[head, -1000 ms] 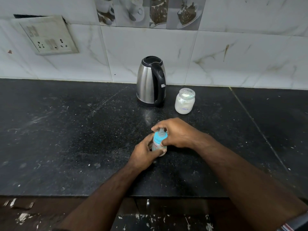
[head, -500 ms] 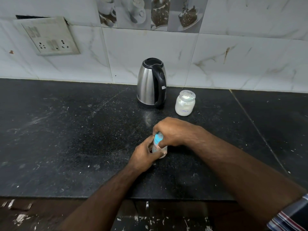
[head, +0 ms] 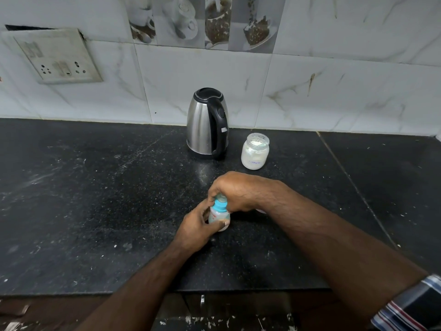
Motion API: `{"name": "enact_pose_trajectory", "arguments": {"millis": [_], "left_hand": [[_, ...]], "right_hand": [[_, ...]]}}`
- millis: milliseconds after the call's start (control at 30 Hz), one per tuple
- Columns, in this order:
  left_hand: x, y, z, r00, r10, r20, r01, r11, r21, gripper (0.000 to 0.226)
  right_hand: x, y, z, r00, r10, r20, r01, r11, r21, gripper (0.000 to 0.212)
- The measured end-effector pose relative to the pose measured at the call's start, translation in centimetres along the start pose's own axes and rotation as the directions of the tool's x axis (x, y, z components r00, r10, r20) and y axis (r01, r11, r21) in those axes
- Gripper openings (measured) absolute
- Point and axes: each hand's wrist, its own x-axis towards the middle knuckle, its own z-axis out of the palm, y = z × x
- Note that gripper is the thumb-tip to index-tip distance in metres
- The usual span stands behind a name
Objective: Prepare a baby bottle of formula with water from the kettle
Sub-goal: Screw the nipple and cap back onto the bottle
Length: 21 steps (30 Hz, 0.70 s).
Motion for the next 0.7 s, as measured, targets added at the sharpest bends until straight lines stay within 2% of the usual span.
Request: {"name": "enact_pose_trajectory", "arguments": {"millis": [100, 200, 300, 367, 433, 467, 533, 567, 633, 700], "left_hand": [[0.0, -0.1, 0.1, 1.000, 0.004, 0.000, -0.004, 1.000, 0.000, 0.063], [0.1, -0.4, 0.1, 1.000, 0.008, -0.017, -0.008, 1.000, 0.014, 0.059], [0.0, -0.3, 0.2, 0.999, 0.023, -0.037, -0.022, 0.999, 0.034, 0.060], [0.0, -0.3, 0.2, 0.999, 0.020, -0.033, -0.019, 0.999, 0.044, 0.061], [0.1, -0.4, 0.1, 1.000, 0.009, -0.013, -0.009, 1.000, 0.016, 0.065], [0.1, -0.5, 0.1, 1.000, 0.001, -0.005, -0.001, 1.000, 0.010, 0.065], [0.0, -0.5, 0.1, 1.000, -0.006, -0.004, 0.006, 1.000, 0.010, 0.062], [-0.1, -0.5, 0.1, 1.000, -0.004, -0.011, 0.004, 1.000, 0.011, 0.060], [-0.3, -0.2, 0.1, 1.000, 0.008, -0.025, -0.007, 1.000, 0.024, 0.059], [-0.3, 0.0, 0.0, 1.000, 0.018, -0.025, -0.018, 1.000, 0.021, 0.058]], "right_hand": [[0.1, -0.1, -0.1, 0.999, 0.035, 0.015, -0.035, 0.999, -0.007, 0.048], [0.5, -0.4, 0.1, 0.992, 0.106, -0.075, -0.109, 0.993, -0.037, 0.027], [0.6, -0.3, 0.5, 0.978, 0.165, -0.132, -0.176, 0.981, -0.078, 0.050], [0.2, -0.2, 0.0, 0.987, 0.156, -0.036, -0.157, 0.987, -0.030, 0.050], [-0.3, 0.0, -0.7, 0.993, 0.104, 0.056, -0.105, 0.994, 0.024, 0.064], [-0.4, -0.1, -0.8, 0.994, 0.094, 0.062, -0.097, 0.995, 0.034, 0.059], [-0.1, -0.4, -0.1, 0.991, 0.129, -0.033, -0.129, 0.992, 0.007, 0.029], [0.2, -0.4, 0.4, 0.983, 0.153, -0.099, -0.157, 0.987, -0.034, 0.031], [0.2, -0.3, 0.7, 0.964, 0.207, -0.164, -0.221, 0.973, -0.072, 0.054], [0.0, 0.1, 0.0, 0.971, 0.209, -0.116, -0.211, 0.978, -0.003, 0.053]]}}
